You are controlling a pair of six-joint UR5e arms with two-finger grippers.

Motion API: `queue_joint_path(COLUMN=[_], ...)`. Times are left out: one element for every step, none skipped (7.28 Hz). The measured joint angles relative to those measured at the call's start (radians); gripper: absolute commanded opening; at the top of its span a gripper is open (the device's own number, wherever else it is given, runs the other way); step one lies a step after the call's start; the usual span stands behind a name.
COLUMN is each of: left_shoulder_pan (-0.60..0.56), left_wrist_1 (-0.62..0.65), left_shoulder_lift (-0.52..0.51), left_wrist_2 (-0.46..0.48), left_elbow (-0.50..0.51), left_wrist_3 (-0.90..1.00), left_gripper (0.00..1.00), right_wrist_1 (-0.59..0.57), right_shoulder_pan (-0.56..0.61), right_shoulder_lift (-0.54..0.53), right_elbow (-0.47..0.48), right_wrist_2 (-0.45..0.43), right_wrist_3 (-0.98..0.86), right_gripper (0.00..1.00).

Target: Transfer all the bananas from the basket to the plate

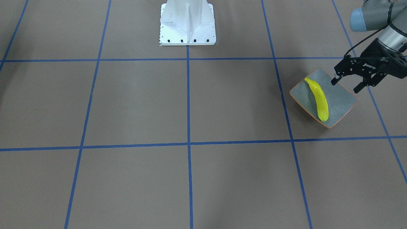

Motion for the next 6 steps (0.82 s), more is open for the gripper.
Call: queue_joint_path(left_shoulder_pan=[0.000,0.001,0.001,0.001,0.001,0.001], left_wrist_1=[0.000,0.000,0.000,0.000,0.000,0.000], left_shoulder_lift=[0.000,0.000,0.000,0.000,0.000,-0.001], left_wrist_2=[0.000,0.000,0.000,0.000,0.001,0.003], left_elbow=[0.000,0.001,0.001,0.001,0.001,0.002], left_wrist_3=[0.000,0.000,-0.001,0.000,0.000,0.000], left_gripper=[1.00,1.00,1.00,1.00,1.00,1.00], right_wrist_1=[0.013,0.022,0.026,0.027,0.028,0.027], right_shoulder_pan=[-0.010,-0.013,-0.015,-0.015,-0.015,-0.014], right_shoulder_lift=[-0.003,-0.006,-0.007,-0.006,-0.002,0.003], right_elbow=[0.000,-0.001,-0.002,-0.002,-0.003,-0.004], right_wrist_2=[-0.002,-0.005,-0.008,-0.011,-0.016,-0.020], right_wrist_3=[0.003,-0.002,-0.016,-0.036,-0.056,-0.078], right_gripper=[0.81,0.78,0.78,0.78,0.78,0.77])
